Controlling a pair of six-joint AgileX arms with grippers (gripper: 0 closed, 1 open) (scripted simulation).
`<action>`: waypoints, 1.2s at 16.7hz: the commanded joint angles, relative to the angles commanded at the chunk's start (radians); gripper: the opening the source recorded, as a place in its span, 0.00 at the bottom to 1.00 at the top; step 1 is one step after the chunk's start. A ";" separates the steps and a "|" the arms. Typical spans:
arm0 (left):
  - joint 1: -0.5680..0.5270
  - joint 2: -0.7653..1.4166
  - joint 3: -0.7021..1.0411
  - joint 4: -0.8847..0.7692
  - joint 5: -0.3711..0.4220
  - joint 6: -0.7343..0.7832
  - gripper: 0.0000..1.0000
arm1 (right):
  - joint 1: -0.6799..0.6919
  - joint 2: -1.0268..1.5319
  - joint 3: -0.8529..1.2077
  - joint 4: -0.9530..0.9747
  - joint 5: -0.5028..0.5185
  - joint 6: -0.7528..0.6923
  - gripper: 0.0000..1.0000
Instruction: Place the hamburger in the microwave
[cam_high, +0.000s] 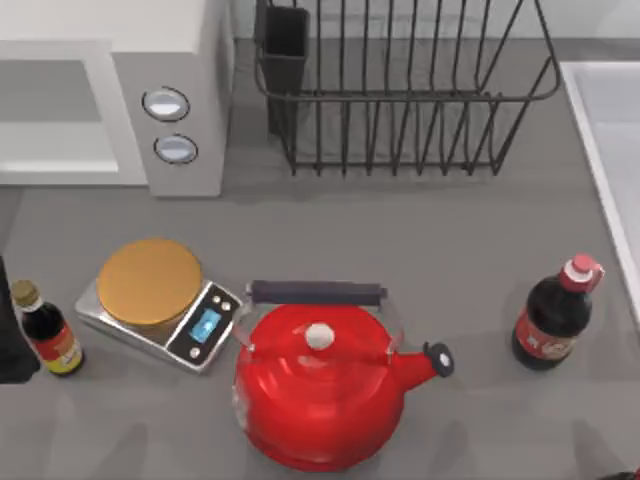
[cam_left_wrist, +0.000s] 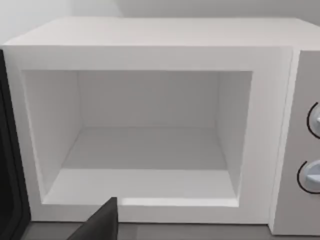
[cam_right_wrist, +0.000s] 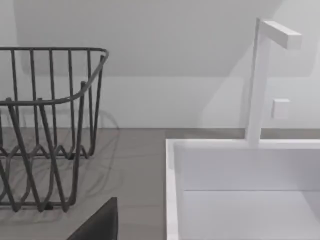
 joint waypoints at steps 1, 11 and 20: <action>0.000 0.000 0.000 0.000 0.000 0.000 1.00 | 0.000 0.000 0.000 0.000 0.000 0.000 1.00; 0.159 0.443 0.380 -0.245 0.024 0.457 1.00 | 0.000 0.000 0.000 0.000 0.000 0.000 1.00; 0.258 1.334 0.945 -0.691 0.039 1.182 1.00 | 0.000 0.000 0.000 0.000 0.000 0.000 1.00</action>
